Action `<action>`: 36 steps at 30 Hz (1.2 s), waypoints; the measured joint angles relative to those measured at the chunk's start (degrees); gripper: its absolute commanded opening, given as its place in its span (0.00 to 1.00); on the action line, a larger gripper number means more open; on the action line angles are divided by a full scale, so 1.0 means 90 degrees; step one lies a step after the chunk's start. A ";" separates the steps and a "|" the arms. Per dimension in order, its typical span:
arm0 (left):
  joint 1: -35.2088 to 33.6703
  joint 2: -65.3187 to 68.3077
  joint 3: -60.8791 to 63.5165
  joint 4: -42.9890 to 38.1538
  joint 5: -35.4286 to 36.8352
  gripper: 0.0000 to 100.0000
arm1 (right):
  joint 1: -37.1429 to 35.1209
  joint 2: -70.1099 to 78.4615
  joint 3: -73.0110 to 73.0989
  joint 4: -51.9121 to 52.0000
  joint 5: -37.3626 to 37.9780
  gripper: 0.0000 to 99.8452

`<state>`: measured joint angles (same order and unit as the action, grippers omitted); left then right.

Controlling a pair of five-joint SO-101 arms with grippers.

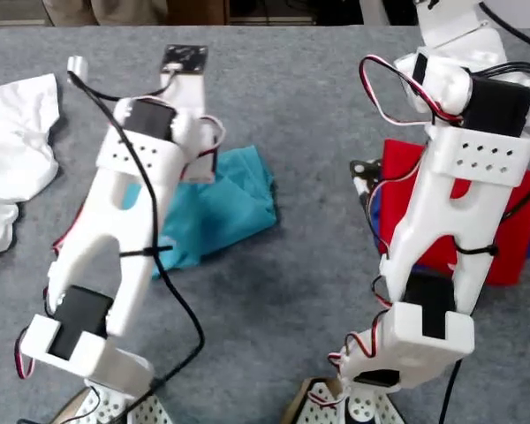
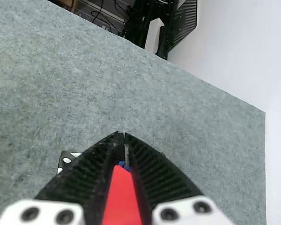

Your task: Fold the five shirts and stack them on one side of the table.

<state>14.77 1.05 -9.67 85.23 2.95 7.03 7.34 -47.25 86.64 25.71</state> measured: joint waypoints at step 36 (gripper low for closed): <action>0.0430 0.1670 -0.0088 -0.2315 0.1465 0.25 | -0.0098 0.0000 0.0147 -0.0156 0.0166 0.00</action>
<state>18.64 16.09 -10.46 64.40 16.13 6.15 7.34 -45.93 85.23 27.21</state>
